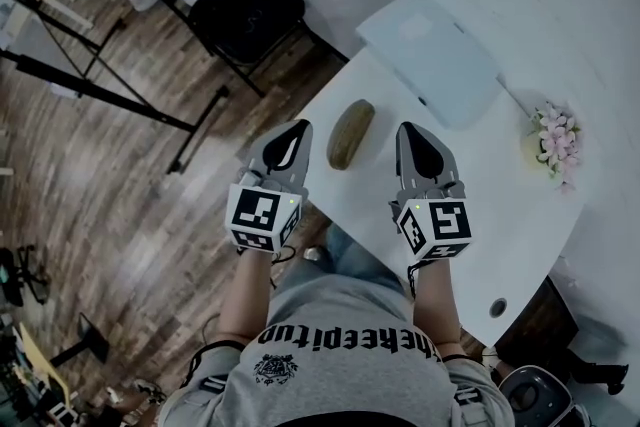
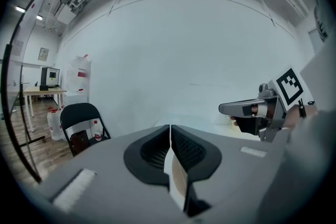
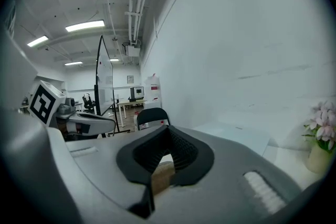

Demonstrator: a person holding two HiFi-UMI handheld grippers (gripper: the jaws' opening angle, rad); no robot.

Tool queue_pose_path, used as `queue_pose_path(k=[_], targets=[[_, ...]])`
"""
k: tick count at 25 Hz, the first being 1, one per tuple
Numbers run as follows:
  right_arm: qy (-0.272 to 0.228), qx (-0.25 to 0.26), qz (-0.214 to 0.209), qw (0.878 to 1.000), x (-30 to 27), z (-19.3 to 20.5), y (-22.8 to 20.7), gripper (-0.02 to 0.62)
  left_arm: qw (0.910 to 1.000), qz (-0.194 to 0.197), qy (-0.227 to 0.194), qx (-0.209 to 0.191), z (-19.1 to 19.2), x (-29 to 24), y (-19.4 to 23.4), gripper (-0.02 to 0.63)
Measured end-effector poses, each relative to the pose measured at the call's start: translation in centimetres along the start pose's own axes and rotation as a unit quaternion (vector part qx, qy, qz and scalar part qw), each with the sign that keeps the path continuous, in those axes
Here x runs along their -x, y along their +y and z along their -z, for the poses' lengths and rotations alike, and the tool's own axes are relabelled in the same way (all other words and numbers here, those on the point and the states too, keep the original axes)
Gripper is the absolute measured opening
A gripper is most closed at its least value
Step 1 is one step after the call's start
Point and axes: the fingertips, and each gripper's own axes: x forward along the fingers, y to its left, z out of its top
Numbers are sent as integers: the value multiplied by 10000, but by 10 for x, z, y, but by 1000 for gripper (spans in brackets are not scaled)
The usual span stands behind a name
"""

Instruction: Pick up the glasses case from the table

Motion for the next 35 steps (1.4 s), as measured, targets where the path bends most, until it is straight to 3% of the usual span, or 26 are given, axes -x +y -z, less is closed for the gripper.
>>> queue_pose_path(k=[7, 17, 32, 35], targets=[[154, -161, -83, 9997, -13, 12, -9, 3, 9970, 332, 701, -19, 30, -34, -13, 89], [337, -297, -127, 9989, -26, 26, -23, 3, 9849, 671, 1585, -203, 75, -77, -33, 204], [452, -464, -25, 9979, -32, 37, -51, 3, 9651, 609, 2531, -301, 125, -111, -45, 360], [469, -488, -15, 9977, -33, 38, -55, 3, 9620, 597, 2645, -305, 133, -114, -45, 364]])
